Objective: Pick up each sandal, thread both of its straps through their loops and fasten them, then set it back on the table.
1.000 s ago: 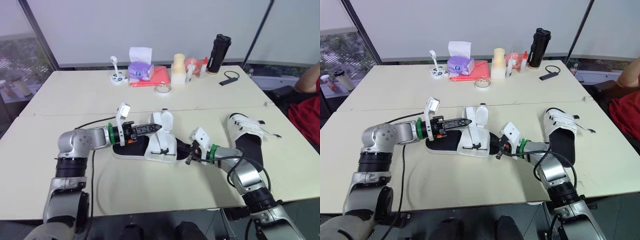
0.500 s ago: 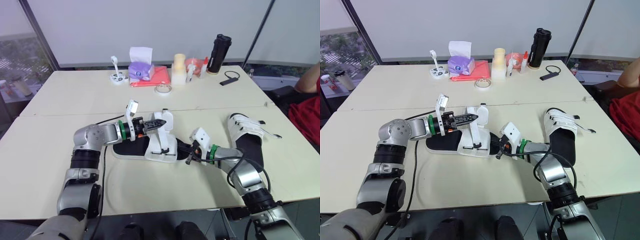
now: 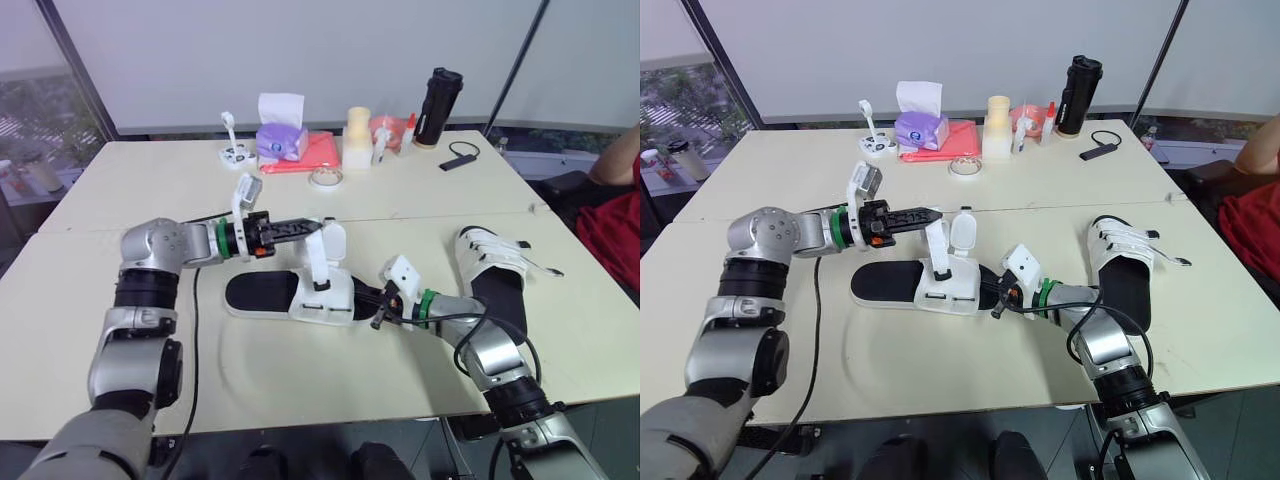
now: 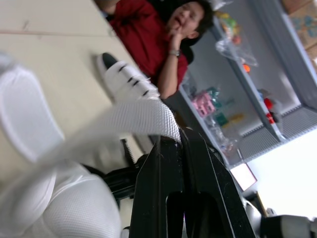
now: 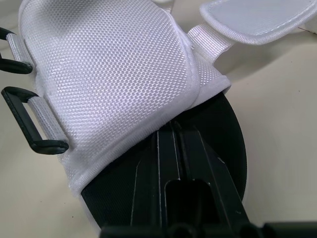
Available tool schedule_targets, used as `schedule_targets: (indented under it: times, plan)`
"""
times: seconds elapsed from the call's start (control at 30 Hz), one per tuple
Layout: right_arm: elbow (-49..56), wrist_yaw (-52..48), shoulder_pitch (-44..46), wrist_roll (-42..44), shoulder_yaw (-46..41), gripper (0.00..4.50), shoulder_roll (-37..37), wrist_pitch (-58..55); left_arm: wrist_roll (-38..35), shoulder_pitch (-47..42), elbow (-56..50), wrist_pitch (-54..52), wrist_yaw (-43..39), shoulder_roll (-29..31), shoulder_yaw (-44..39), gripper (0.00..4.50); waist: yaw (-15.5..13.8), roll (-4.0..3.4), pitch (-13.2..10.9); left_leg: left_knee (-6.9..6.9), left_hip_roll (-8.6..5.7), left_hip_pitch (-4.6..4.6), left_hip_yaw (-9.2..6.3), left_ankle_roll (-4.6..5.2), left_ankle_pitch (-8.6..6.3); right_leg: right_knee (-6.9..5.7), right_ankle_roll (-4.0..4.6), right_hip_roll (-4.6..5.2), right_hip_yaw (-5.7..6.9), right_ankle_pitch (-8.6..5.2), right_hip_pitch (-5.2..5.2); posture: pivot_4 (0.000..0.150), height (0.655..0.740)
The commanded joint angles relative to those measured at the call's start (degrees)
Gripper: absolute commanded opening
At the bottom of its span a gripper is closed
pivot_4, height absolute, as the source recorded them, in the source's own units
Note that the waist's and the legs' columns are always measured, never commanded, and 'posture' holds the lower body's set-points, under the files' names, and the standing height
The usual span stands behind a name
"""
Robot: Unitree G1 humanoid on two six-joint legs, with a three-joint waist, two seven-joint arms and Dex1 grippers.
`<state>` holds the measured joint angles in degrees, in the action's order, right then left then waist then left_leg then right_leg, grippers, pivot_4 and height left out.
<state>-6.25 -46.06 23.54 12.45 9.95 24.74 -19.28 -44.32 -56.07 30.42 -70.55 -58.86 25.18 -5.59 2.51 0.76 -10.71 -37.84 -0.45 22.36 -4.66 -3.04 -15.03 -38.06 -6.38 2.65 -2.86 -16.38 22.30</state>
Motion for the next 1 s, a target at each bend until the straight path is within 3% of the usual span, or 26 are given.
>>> schedule_targets:
  times: [0.03, 0.53, 1.0]
  plan:
    - [-2.0, 0.6, -0.8, -1.7, 0.9, 0.0, -0.2, -1.3, 2.4, -2.0, 2.1, 2.0, -5.8, 1.2, 3.6, 0.03, 0.0, 0.0, 0.0, 0.0, 0.0, 0.0, 0.02, 0.0, 0.0, 0.0, 0.0, 0.0, 0.0, 0.0, 0.0, 0.15, 0.74]
    - [-1.0, 1.0, -1.6, -1.7, 0.7, 0.0, 0.0, -1.6, 9.2, -2.4, 4.7, 7.7, -14.3, 1.6, 9.2, 0.03, 0.0, 0.01, 0.0, 0.05, 0.0, 0.02, 0.0, 0.0, 0.0, 0.02, 0.0, 0.0, -0.01, -0.01, 0.04, 0.15, 0.74]
    - [-1.1, 1.2, -1.7, -1.8, 0.8, 0.0, -0.2, -1.6, 10.0, -5.7, 9.9, 7.3, -16.2, 1.0, 6.3, 0.03, 0.0, 0.03, 0.0, 0.14, 0.0, 0.02, 0.0, 0.01, 0.0, 0.06, 0.0, 0.0, -0.01, -0.01, 0.09, 0.15, 0.74]
